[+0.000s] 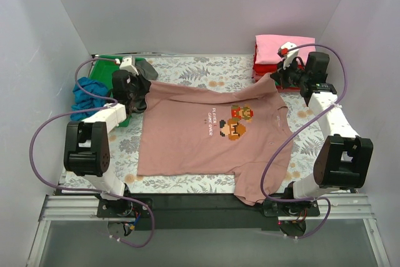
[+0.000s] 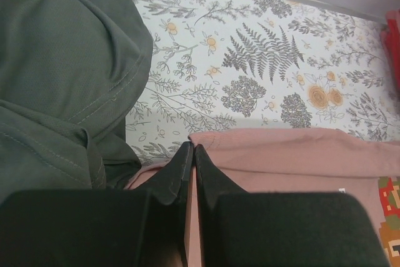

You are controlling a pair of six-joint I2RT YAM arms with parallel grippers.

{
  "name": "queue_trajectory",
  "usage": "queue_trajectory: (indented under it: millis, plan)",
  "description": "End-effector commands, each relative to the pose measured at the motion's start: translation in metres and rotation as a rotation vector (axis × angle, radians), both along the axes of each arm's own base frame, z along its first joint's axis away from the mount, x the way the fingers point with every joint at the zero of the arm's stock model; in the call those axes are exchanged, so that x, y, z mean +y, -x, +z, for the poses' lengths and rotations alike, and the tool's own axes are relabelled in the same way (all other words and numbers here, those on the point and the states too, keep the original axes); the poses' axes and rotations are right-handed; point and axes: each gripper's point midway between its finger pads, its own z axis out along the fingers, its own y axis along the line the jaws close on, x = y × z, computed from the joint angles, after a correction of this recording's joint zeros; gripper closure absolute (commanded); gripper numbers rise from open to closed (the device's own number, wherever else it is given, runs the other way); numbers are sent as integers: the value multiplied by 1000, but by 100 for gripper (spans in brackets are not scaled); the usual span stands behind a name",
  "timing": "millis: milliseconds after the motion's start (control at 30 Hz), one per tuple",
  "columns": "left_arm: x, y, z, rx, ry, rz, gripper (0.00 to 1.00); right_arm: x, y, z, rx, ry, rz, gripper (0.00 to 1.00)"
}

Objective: Fold and stack the t-shirts
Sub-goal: Fold the tshirt

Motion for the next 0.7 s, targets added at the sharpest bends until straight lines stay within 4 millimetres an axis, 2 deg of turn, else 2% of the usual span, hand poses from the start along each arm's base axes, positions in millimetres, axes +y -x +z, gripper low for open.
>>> queue_trajectory:
  millis: [0, 133, 233, 500, 667]
  plan:
    - [9, 5, 38, -123, -33, 10, 100, 2, -5, 38, -100, -22, 11, 99]
    - [16, 14, 36, -133, -40, 27, 100, 1, 0, 38, -104, -21, 9, 99]
    - [20, 16, 35, -136, -41, 40, 100, -1, 3, 35, -101, -19, 3, 99]
    - [24, 17, 33, -129, -41, 50, 100, -12, 4, 44, -112, -39, -17, 99]
    - [22, 25, 26, -114, -40, 39, 100, -9, 15, 33, -95, -43, 5, 99]
